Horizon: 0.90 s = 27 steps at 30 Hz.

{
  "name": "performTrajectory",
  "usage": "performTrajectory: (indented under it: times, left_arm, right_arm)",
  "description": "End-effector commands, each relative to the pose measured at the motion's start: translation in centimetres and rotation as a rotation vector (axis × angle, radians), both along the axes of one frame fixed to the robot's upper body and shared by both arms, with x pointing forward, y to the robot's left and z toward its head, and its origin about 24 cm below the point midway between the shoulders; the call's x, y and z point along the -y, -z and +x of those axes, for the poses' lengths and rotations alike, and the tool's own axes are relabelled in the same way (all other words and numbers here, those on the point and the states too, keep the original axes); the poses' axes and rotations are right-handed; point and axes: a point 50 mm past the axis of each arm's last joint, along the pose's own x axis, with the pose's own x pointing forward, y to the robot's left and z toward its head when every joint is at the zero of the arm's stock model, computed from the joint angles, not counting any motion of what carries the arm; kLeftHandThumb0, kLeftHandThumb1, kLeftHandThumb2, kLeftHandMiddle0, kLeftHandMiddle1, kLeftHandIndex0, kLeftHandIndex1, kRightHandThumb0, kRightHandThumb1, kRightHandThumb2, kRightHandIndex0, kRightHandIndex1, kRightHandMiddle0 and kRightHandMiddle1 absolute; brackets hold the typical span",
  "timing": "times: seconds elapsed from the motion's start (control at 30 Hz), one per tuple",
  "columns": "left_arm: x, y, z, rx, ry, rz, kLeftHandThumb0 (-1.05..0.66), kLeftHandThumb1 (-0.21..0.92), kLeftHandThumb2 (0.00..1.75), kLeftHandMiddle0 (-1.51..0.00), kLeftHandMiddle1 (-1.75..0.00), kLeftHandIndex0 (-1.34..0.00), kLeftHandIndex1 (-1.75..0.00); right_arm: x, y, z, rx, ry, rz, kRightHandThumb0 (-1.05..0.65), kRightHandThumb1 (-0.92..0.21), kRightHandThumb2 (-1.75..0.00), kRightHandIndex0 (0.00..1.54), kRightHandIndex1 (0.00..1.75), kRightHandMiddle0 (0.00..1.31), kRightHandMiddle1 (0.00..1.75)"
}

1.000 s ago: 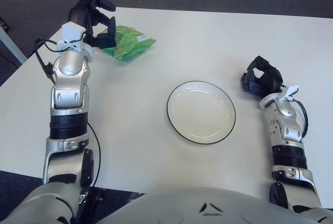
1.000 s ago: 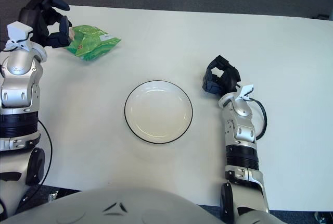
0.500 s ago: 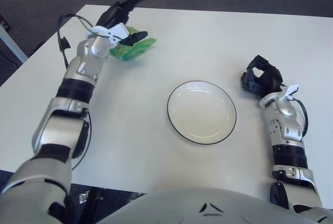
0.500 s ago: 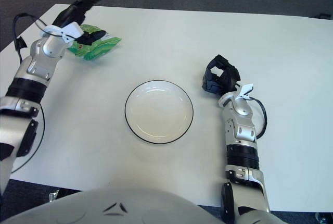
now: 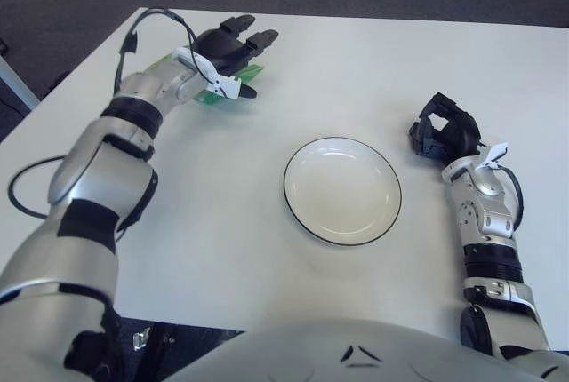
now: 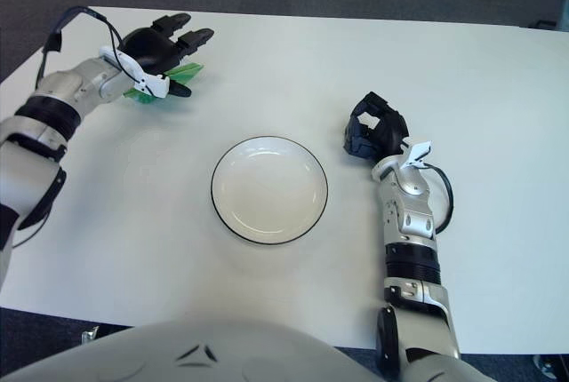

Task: Put the snack into the plate.

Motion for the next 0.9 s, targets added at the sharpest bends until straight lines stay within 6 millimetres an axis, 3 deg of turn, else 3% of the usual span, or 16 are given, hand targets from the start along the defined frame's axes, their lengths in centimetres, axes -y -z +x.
performTrajectory:
  times: [0.0, 0.47, 0.87]
  left_arm:
    - [-0.4, -1.1, 0.3, 0.047, -0.011, 0.020, -1.05, 0.92, 0.41, 0.00, 0.00, 0.00, 0.00]
    - [-0.6, -1.4, 0.7, 0.079, -0.037, 0.085, -1.05, 0.92, 0.31, 0.00, 0.00, 0.00, 0.00]
    - [-1.5, -2.2, 1.4, 0.147, -0.094, 0.367, -1.05, 0.90, 0.18, 0.00, 0.00, 0.00, 0.00]
  right_arm:
    - [-0.1, 4.0, -1.7, -0.165, 0.018, 0.039, -0.48, -0.31, -1.33, 1.31, 1.75, 0.62, 1.75]
    - [-0.1, 4.1, -1.7, -0.169, 0.017, 0.040, -0.48, -0.31, -1.32, 1.31, 1.75, 0.62, 1.75]
    - [-0.1, 4.1, -1.8, -0.168, 0.011, 0.040, -0.48, -0.32, -1.32, 1.30, 1.75, 0.61, 1.75]
